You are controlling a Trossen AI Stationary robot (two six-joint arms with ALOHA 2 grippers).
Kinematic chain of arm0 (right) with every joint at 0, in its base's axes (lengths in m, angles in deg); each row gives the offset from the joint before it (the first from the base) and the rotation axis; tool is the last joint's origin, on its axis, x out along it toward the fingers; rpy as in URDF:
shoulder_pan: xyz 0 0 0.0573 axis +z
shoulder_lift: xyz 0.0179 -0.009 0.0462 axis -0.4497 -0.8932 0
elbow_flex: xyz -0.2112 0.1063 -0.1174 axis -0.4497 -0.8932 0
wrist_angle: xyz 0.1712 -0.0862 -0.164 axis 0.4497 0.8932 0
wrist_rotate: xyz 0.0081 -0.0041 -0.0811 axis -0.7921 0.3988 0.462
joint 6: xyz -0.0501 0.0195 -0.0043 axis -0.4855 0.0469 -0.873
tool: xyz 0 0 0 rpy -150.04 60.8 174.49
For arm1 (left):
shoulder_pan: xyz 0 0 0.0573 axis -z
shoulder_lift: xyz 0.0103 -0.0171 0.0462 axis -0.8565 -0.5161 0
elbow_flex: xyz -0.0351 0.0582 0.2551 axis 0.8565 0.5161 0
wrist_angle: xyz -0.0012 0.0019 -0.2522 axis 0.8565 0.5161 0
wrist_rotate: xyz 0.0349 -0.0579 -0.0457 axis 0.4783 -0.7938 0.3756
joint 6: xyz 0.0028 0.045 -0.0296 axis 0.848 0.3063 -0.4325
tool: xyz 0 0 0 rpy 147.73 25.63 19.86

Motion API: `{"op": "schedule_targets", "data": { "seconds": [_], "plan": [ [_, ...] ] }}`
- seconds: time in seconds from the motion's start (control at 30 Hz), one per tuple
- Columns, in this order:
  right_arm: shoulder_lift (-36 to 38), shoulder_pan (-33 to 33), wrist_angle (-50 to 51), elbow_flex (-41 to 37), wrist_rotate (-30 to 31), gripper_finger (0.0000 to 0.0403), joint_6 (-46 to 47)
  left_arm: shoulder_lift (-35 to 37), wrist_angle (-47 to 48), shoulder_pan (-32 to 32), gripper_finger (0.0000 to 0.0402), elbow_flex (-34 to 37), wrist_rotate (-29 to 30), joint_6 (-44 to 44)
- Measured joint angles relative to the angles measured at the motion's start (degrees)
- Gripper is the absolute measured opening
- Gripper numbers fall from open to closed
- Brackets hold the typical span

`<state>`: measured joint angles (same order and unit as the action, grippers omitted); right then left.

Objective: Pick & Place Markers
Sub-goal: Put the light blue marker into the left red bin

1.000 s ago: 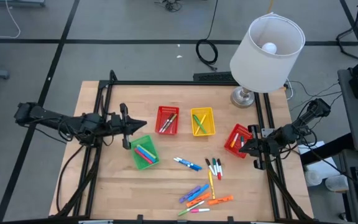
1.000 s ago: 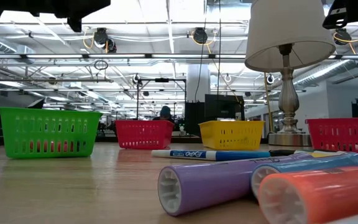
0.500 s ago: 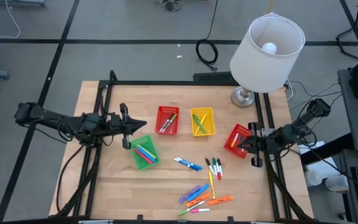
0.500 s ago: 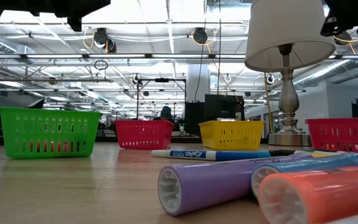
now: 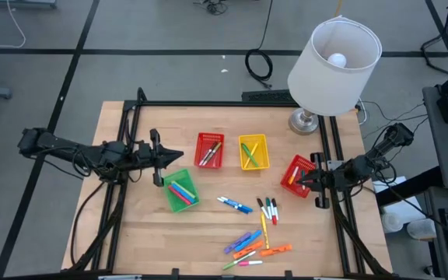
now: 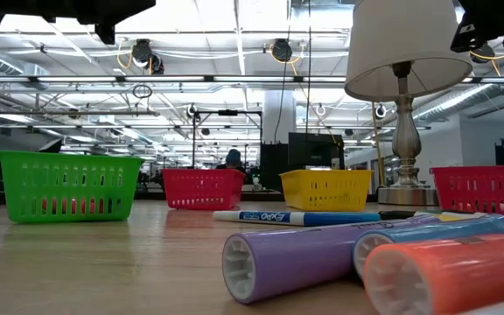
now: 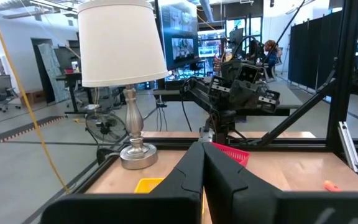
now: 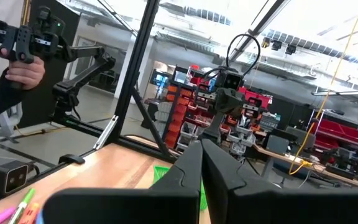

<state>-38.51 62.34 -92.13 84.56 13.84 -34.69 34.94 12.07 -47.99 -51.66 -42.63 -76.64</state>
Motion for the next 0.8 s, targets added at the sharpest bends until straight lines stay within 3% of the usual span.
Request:
{"op": "schedule_targets", "data": {
  "seconds": [0.5,0.8],
  "plan": [
    [-5.9,0.0,-5.4,0.0,0.3,0.0000,-0.8,0.0,0.0,0.0,0.0006,0.0,0.0,0.0],
    [-11.2,0.0,-3.8,1.6,6.2,0.0000,3.7,0.0,-0.1,0.0,0.0006,0.0,0.0,0.0]
  ]
}}
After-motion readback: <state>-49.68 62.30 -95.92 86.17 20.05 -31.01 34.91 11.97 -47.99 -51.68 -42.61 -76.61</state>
